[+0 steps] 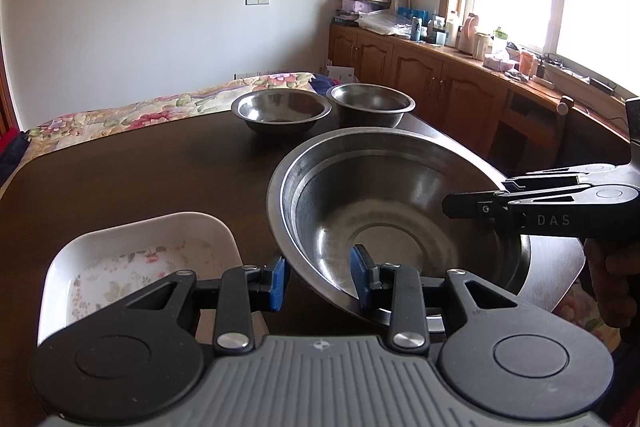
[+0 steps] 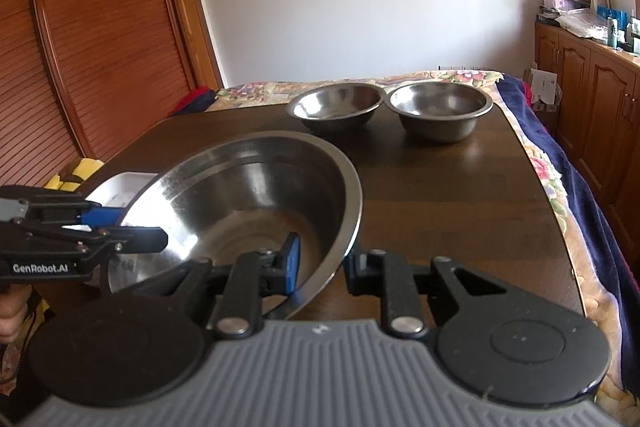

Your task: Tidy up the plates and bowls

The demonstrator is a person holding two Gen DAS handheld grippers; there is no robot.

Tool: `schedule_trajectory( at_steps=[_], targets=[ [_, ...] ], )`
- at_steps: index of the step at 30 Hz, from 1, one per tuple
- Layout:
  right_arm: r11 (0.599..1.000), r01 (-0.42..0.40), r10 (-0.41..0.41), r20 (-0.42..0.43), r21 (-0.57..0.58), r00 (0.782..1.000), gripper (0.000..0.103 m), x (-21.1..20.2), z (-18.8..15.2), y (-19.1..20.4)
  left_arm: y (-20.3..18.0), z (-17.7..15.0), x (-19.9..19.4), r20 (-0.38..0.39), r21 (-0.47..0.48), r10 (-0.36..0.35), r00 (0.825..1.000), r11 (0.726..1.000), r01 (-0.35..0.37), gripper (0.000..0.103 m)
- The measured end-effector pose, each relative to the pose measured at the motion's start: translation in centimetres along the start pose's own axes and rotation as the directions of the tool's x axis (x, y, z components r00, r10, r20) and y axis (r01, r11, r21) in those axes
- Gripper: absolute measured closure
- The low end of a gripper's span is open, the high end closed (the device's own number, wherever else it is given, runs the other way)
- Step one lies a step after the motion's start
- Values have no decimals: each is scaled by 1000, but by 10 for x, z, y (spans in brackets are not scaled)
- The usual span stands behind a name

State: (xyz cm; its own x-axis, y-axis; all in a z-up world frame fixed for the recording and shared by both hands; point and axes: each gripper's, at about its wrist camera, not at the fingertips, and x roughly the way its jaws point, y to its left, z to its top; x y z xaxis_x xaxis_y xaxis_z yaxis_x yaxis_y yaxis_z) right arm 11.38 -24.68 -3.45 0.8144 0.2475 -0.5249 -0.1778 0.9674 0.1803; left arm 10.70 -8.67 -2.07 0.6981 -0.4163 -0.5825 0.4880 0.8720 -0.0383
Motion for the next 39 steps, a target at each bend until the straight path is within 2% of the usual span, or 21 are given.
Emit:
schedule_trajectory(
  at_steps=[22, 26, 28, 30, 39],
  targets=[
    [1000, -12, 12, -12, 5, 1000, 77, 7, -6, 2, 2, -6, 2, -10, -7, 2, 1000, 1000, -2, 40],
    [1000, -1, 1, 5, -7, 1000, 63, 3, -4, 1, 2, -7, 2, -10, 5, 7, 1000, 1000, -7, 34],
    [1000, -1, 1, 14, -4, 1000, 52, 0, 0, -2, 3, -6, 0, -6, 6, 11, 1000, 1000, -11, 28],
    [1000, 8, -8, 26, -10, 1000, 50, -4, 5, -6, 4, -4, -2, 5, 5, 14, 1000, 1000, -14, 19],
    [998, 42, -39, 71, -38, 997, 50, -10, 35, -23, 17, 18, -8, 47, 0, 41, 998, 999, -41, 18]
  ],
)
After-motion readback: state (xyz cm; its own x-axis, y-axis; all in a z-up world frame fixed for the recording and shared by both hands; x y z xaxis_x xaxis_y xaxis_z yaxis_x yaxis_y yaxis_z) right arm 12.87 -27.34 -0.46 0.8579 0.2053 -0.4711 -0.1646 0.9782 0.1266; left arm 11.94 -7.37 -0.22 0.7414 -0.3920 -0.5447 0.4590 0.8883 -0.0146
